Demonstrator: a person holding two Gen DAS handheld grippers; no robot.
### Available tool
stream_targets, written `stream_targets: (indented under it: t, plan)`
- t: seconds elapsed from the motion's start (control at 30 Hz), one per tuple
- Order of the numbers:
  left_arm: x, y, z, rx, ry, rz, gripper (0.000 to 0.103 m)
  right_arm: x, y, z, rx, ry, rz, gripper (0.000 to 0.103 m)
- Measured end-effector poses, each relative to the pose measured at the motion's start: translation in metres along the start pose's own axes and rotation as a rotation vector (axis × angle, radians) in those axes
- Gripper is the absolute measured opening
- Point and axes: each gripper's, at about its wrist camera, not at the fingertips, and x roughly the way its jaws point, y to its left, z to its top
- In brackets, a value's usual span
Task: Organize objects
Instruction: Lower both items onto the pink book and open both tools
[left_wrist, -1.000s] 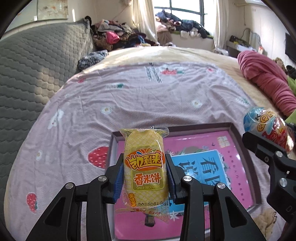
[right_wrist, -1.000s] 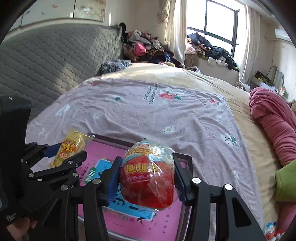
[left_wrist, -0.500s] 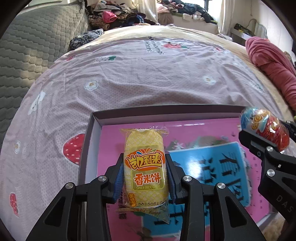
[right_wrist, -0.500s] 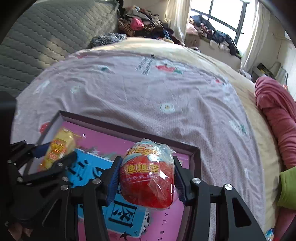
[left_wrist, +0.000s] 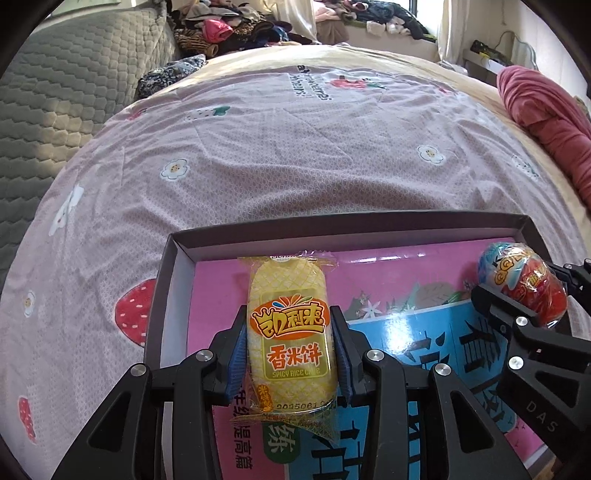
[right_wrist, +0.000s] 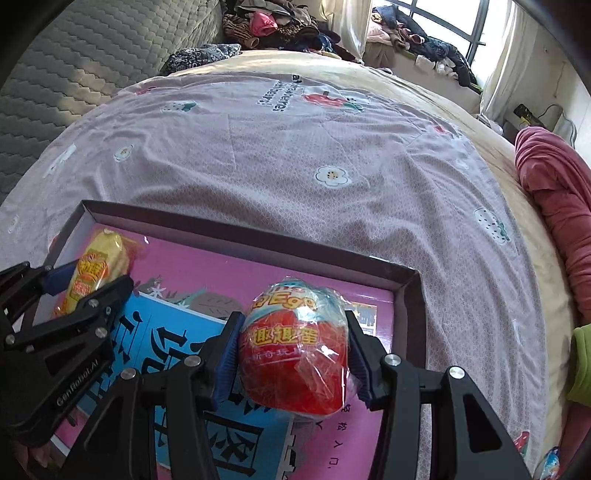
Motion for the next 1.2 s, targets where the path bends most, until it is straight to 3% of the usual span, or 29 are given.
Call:
stream_targets:
  t: [0.27, 0.33, 0.4, 0.5, 0.6, 0.73, 0.87, 0.93, 1.2]
  plan:
    - [0.001, -0.002, 0.000, 0.020, -0.010, 0.038, 0.049, 0.007, 0.002, -0.001, 0.000, 0.023, 0.009, 0.053]
    - [0.000, -0.001, 0.000, 0.017, -0.010, 0.043, 0.063, 0.010, 0.001, -0.002, 0.000, 0.043, 0.011, 0.056]
    - [-0.001, 0.003, 0.000, 0.003, -0.007, 0.031, 0.072, 0.010, 0.000, -0.003, 0.002, 0.043, 0.010, 0.062]
    - [-0.006, 0.007, 0.000, -0.009, -0.021, 0.035, 0.075, 0.007, -0.004, -0.003, 0.022, 0.042, 0.023, 0.075]
    - [-0.015, 0.013, 0.001, -0.020, -0.032, 0.035, 0.076, 0.000, -0.010, -0.002, 0.050, 0.038, 0.052, 0.078]
    - [-0.034, 0.020, 0.001, -0.030, -0.062, 0.078, 0.085, -0.019, -0.018, -0.002, 0.077, 0.007, 0.047, 0.083]
    - [-0.063, 0.026, -0.011, -0.018, -0.095, 0.106, 0.088, -0.043, -0.022, -0.008, 0.113, -0.013, 0.104, 0.089]
    - [-0.077, 0.030, -0.018, -0.027, -0.106, 0.101, 0.099, -0.057, -0.021, -0.013, 0.115, -0.027, 0.122, 0.093]
    - [-0.139, 0.040, -0.051, -0.053, -0.135, 0.119, 0.099, -0.136, -0.001, -0.044, 0.082, -0.109, 0.167, 0.102]
